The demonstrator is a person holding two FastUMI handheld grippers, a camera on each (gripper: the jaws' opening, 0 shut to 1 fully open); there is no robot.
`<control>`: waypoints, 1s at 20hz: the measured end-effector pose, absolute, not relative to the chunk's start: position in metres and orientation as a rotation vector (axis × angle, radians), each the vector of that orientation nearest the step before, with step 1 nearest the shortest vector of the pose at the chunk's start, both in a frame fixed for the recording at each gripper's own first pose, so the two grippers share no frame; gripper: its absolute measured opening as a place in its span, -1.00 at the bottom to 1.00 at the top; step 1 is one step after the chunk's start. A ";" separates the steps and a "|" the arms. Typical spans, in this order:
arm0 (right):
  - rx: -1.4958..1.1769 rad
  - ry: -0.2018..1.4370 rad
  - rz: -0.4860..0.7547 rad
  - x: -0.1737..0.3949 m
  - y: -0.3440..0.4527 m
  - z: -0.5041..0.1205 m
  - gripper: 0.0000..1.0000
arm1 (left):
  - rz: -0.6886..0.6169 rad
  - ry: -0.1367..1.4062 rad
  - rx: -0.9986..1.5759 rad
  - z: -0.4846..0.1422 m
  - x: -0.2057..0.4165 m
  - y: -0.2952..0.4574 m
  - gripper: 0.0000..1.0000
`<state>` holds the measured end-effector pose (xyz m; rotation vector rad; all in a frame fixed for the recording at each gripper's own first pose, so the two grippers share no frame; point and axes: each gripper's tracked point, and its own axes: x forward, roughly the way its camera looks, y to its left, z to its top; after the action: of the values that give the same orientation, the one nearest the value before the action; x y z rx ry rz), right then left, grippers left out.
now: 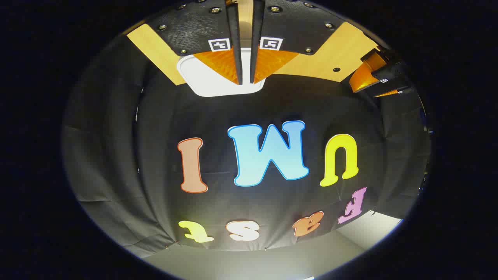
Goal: Press the lid of the desktop garbage bin to open it, pick up the crumpled paper on the desktop and throw it into the bin, then pick up the pop can on the desktop and drop it into the bin, and finally close the garbage bin lid.
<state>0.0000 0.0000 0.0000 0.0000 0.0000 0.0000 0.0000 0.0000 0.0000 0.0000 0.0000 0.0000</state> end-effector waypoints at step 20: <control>0.000 0.049 0.042 0.038 -0.010 -0.016 -0.73 | 0.035 0.001 0.003 0.000 0.013 -0.018 0.90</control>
<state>0.0379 -0.0098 -0.0161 -0.0004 0.0487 0.0422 0.0128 -0.0180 0.0003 0.0034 0.0005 0.0347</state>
